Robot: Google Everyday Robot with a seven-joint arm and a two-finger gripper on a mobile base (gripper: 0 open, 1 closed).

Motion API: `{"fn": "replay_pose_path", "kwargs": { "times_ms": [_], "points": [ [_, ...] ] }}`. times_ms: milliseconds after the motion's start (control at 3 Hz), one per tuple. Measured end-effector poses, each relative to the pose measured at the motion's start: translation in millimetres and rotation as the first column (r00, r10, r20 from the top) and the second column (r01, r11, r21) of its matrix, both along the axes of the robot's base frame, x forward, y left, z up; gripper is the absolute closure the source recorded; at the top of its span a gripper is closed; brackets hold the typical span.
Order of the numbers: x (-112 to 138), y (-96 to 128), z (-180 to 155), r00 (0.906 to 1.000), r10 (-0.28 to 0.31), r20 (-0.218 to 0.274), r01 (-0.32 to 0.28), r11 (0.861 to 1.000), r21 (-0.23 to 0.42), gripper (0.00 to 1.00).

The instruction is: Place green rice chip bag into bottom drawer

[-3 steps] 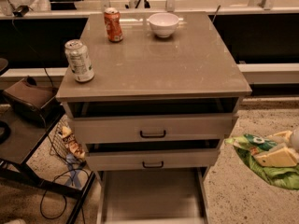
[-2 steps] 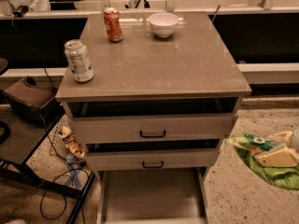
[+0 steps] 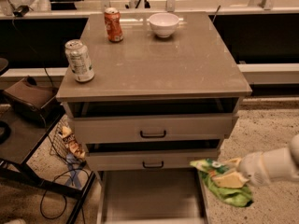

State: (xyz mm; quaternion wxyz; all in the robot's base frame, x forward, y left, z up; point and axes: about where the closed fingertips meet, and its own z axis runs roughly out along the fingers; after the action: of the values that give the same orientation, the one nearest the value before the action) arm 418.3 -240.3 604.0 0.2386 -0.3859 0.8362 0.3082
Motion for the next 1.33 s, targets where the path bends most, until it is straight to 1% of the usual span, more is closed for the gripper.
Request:
{"fn": "replay_pose_path", "kwargs": {
  "times_ms": [333,667,1000,1333],
  "points": [
    [15.3,41.8,-86.6,0.9987,0.014,-0.049,-0.011,0.999,0.051,1.0],
    [36.6,62.8,-151.1,0.996,0.009,-0.089,-0.003,0.998,0.065,1.0],
    [57.0,72.1,-209.5,0.9898,-0.017,-0.142,0.029,0.996,0.083,1.0],
    [69.8,71.6,-260.5,0.9814,-0.075,-0.176,0.098,0.987,0.126,1.0]
  ]
}}
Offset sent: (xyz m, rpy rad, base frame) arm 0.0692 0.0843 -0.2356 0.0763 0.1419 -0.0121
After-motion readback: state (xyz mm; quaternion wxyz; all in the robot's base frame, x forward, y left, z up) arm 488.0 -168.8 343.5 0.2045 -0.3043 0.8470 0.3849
